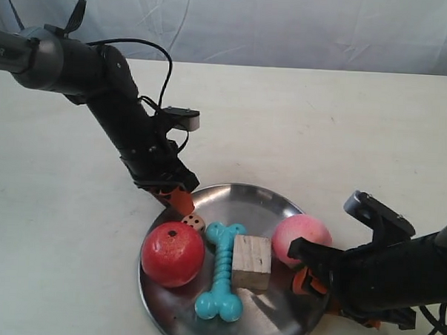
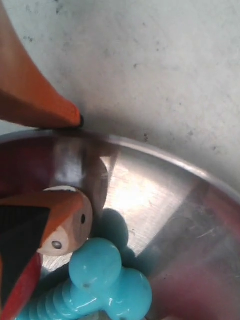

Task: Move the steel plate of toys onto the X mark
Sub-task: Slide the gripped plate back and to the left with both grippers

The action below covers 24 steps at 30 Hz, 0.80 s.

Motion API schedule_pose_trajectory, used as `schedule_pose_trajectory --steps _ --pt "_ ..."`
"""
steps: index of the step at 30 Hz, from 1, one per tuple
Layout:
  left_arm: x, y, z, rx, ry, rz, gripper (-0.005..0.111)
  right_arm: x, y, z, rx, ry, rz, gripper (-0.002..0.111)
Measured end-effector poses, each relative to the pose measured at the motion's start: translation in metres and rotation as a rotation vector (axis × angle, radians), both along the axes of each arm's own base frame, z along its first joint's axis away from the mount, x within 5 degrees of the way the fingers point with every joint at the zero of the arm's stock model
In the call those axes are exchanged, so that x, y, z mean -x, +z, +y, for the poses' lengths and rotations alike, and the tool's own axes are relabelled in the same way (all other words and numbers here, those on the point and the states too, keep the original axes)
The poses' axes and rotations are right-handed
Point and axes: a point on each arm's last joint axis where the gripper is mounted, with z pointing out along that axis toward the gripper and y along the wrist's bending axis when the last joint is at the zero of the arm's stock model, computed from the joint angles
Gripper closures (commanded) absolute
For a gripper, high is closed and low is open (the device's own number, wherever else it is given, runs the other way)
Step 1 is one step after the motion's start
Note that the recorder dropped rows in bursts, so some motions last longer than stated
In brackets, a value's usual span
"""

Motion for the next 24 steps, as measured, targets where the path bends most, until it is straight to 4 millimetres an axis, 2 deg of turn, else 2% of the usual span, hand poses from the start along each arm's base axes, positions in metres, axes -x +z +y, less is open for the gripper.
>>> schedule_pose_trajectory --steps 3,7,10,17,24 --pt "0.000 0.000 0.000 -0.005 -0.004 -0.002 0.070 0.001 -0.001 0.002 0.012 0.001 -0.009 0.074" --pt "-0.001 -0.001 0.002 -0.020 -0.016 -0.016 0.089 0.000 -0.002 0.002 0.027 -0.014 -0.010 0.109" --pt "-0.002 -0.002 0.003 -0.036 -0.026 -0.035 0.107 0.001 -0.004 0.000 0.027 -0.050 -0.002 0.108" --pt "-0.002 -0.002 0.003 -0.061 -0.017 -0.040 0.107 0.001 -0.003 0.001 0.011 -0.082 0.009 0.108" --pt "0.002 -0.001 0.011 -0.183 -0.020 0.007 0.107 -0.003 0.000 0.010 -0.063 -0.063 0.034 0.109"
